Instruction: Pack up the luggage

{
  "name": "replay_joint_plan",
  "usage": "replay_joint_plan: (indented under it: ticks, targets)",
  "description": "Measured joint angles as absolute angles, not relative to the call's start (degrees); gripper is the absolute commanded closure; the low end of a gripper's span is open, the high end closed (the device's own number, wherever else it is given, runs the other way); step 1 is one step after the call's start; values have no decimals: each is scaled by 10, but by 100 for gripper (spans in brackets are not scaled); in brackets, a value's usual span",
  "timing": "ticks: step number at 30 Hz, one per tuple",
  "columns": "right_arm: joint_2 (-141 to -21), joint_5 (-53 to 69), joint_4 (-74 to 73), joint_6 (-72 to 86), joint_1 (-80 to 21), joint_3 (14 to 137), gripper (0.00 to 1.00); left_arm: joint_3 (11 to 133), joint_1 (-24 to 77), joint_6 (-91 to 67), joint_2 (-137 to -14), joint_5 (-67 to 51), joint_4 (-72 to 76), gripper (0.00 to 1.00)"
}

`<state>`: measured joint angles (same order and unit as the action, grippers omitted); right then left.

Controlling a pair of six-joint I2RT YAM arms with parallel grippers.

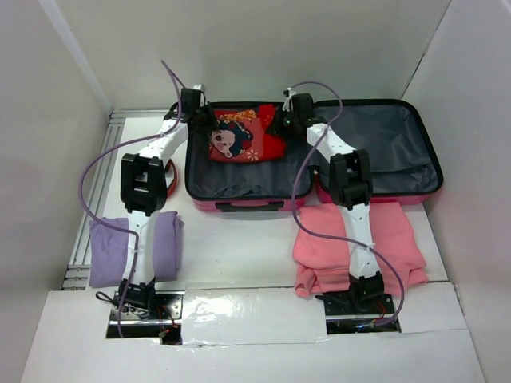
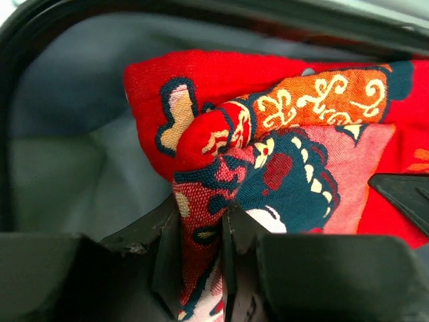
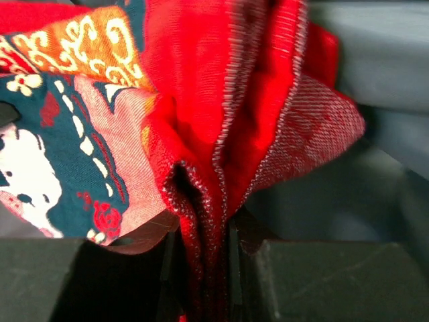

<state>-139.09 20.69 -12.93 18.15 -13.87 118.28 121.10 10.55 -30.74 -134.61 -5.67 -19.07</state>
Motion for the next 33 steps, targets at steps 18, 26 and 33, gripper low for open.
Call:
replay_joint_plan:
  ticks: [18, 26, 33]
  targets:
    - [-1455, 230, -133, 201, -153, 1267, 92, 1221, 76, -317, -1370, -50, -185, 52]
    - [-1450, 173, -182, 177, -152, 1263, 0, 1214, 79, -305, -1338, -19, -188, 1]
    - [-1370, 136, -258, 144, -154, 1261, 0, 1217, 69, -262, -1224, 7, -213, 1]
